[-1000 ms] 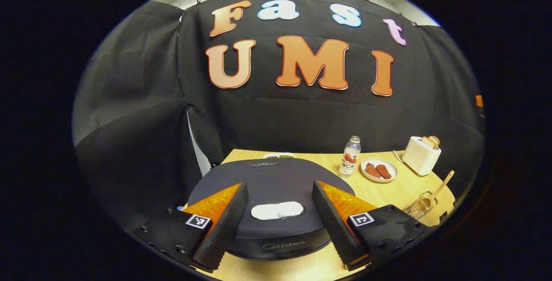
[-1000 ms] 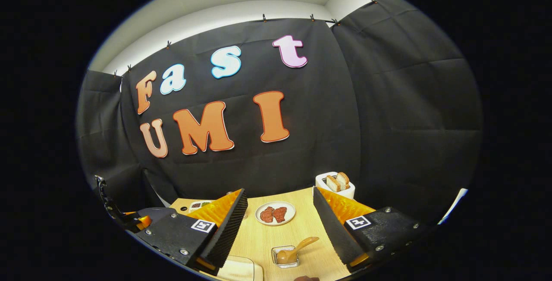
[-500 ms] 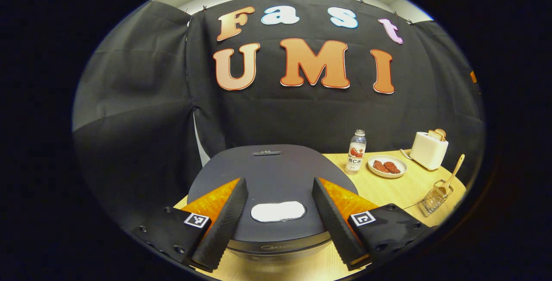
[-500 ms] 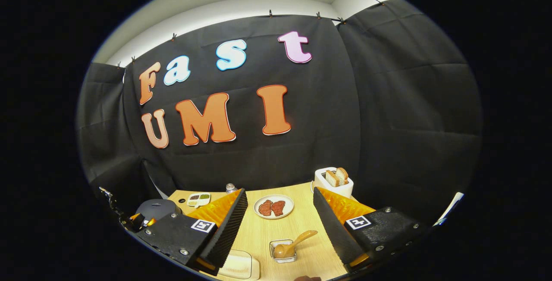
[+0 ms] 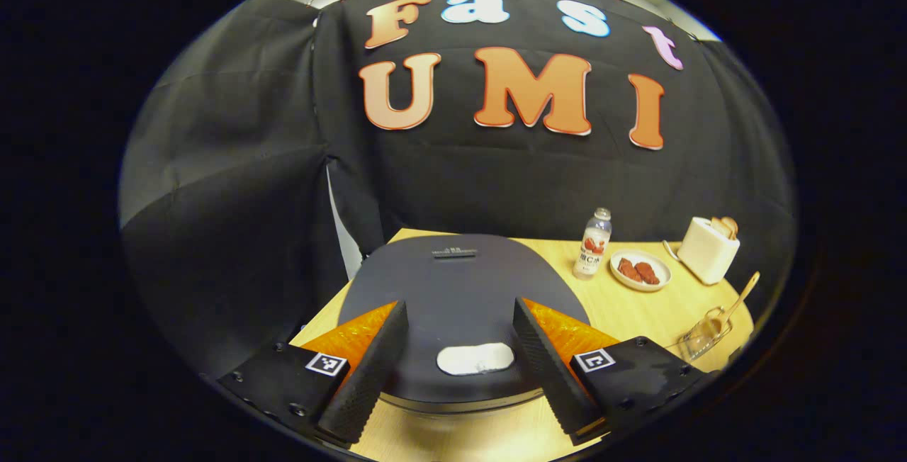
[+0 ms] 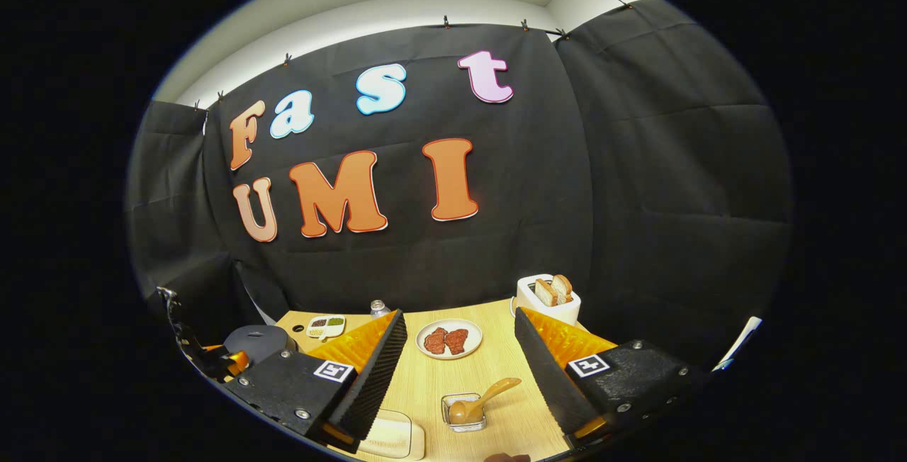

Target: Close the left gripper, press the button to open the rice cooker; take a wooden spoon from the chopstick holder with the right hand, scoop a spoonful of rice and pour it into the rice cooker, then put the wooden spoon back into the chopstick holder.

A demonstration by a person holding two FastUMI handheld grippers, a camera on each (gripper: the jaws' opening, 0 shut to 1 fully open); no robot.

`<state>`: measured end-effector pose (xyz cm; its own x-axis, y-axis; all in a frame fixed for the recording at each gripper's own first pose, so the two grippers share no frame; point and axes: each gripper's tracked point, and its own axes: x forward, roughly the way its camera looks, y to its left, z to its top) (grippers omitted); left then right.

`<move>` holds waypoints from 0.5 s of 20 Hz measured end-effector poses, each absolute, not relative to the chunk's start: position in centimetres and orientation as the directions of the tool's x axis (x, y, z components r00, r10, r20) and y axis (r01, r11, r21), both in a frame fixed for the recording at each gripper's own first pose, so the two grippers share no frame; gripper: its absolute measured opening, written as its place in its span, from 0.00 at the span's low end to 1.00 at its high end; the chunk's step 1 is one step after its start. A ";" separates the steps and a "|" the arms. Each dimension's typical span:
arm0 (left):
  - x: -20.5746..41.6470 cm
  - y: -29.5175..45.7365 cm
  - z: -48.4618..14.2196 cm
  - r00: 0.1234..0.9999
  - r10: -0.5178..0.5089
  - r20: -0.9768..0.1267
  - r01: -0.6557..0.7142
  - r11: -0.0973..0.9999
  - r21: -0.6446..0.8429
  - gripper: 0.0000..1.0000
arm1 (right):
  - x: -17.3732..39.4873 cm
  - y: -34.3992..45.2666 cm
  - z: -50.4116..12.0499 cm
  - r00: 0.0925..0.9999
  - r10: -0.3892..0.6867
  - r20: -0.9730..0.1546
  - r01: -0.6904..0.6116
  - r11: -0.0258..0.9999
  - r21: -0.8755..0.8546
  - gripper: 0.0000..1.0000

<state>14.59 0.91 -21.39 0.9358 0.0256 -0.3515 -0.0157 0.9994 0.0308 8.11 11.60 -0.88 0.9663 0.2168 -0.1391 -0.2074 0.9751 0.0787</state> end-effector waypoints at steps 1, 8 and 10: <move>14.7 0.8 -19.2 0.943 0.013 -0.332 -0.004 1.000 0.029 0.94 | 8.2 11.6 -0.6 0.967 0.218 -0.135 -0.209 0.975 0.079 0.95; 13.7 3.5 -3.8 0.979 0.023 -0.201 -0.018 0.999 0.028 1.00 | 9.1 11.4 3.1 0.973 0.216 -0.074 -0.211 0.975 0.071 0.94; 12.6 3.8 2.0 0.992 0.020 -0.127 -0.012 0.998 0.062 0.94 | 9.2 11.2 4.5 0.976 0.212 -0.046 -0.210 0.977 0.045 0.94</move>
<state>12.57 3.78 2.02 0.9917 0.0197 -0.1269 -0.0120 0.9980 0.0616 9.20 11.19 4.53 0.9762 0.2119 -0.0460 -0.2099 0.9767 0.0447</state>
